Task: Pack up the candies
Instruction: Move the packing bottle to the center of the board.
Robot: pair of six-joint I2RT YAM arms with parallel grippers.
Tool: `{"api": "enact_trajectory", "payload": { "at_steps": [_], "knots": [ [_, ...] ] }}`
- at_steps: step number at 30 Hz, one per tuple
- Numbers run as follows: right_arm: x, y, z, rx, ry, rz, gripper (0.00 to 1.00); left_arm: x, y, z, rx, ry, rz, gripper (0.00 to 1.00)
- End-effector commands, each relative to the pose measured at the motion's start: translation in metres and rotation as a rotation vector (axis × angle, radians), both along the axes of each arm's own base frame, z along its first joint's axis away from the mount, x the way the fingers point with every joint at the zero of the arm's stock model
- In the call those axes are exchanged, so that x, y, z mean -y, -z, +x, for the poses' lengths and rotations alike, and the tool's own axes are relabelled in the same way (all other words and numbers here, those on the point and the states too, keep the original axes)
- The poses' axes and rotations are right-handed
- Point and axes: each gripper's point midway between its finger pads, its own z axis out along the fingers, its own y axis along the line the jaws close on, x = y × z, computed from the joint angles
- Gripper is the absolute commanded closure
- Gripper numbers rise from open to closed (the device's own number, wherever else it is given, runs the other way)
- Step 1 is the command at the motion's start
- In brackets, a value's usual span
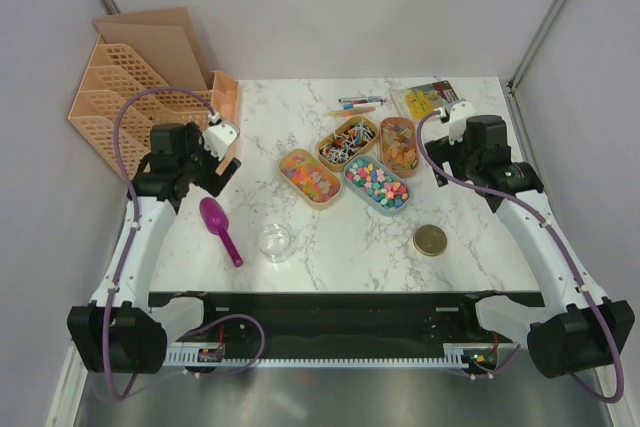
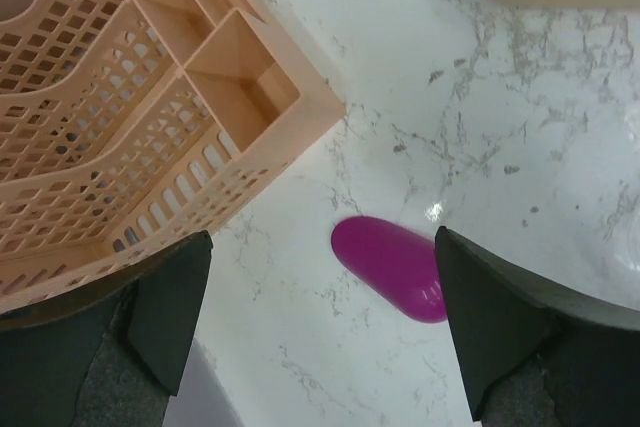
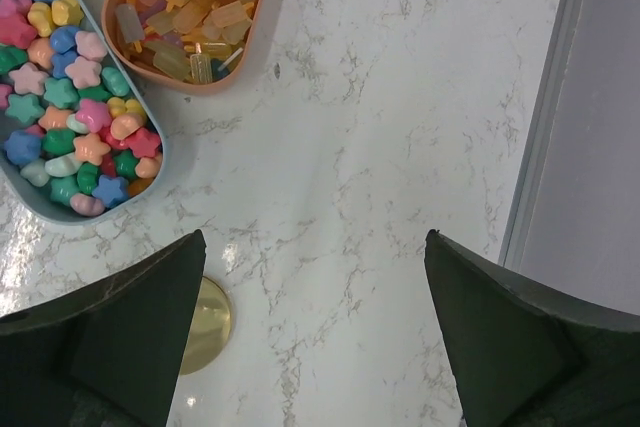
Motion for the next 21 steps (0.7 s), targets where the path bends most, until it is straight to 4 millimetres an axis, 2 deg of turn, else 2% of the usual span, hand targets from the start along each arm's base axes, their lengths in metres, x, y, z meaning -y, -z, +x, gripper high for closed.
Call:
{"api": "enact_trajectory", "payload": {
  "at_steps": [1,2,3,4,7,8,10,11,12,15,21],
  "knots": [
    [-0.008,-0.012,-0.008,0.023,-0.091,-0.006,0.02,-0.004,0.02,-0.03,-0.011,0.145,0.143,0.0],
    [-0.011,-0.011,-0.012,0.011,-0.139,-0.025,0.02,-0.003,0.026,-0.039,-0.012,0.173,0.161,0.03],
    [-0.011,-0.011,-0.017,0.001,-0.199,-0.062,0.02,-0.003,0.049,-0.054,-0.052,0.201,0.177,0.06],
    [-0.014,-0.003,-0.023,-0.026,-0.232,-0.064,0.02,-0.002,0.043,-0.062,0.0,0.237,0.213,0.08],
    [-0.024,0.006,-0.032,-0.058,-0.285,-0.026,0.02,0.008,0.063,-0.086,-0.019,0.327,0.208,0.21],
    [-0.027,0.008,-0.033,-0.071,-0.299,-0.013,0.02,0.014,0.064,-0.093,-0.016,0.358,0.188,0.31],
    [-0.031,0.011,-0.036,-0.091,-0.316,0.005,0.02,0.02,0.075,-0.109,-0.079,0.409,0.171,0.45],
    [-0.033,0.011,-0.035,-0.091,-0.32,0.011,0.02,0.024,0.082,-0.114,-0.115,0.439,0.159,0.84],
    [-0.034,0.01,-0.035,-0.09,-0.323,0.013,0.02,0.026,0.086,-0.117,-0.141,0.454,0.158,0.97],
    [-0.032,0.001,-0.03,-0.071,-0.321,-0.004,0.02,0.029,0.105,-0.131,-0.248,0.483,0.149,0.98],
    [-0.029,0.002,-0.03,-0.072,-0.316,-0.021,0.02,0.054,0.129,-0.151,-0.384,0.573,0.152,0.98]
  ]
}}
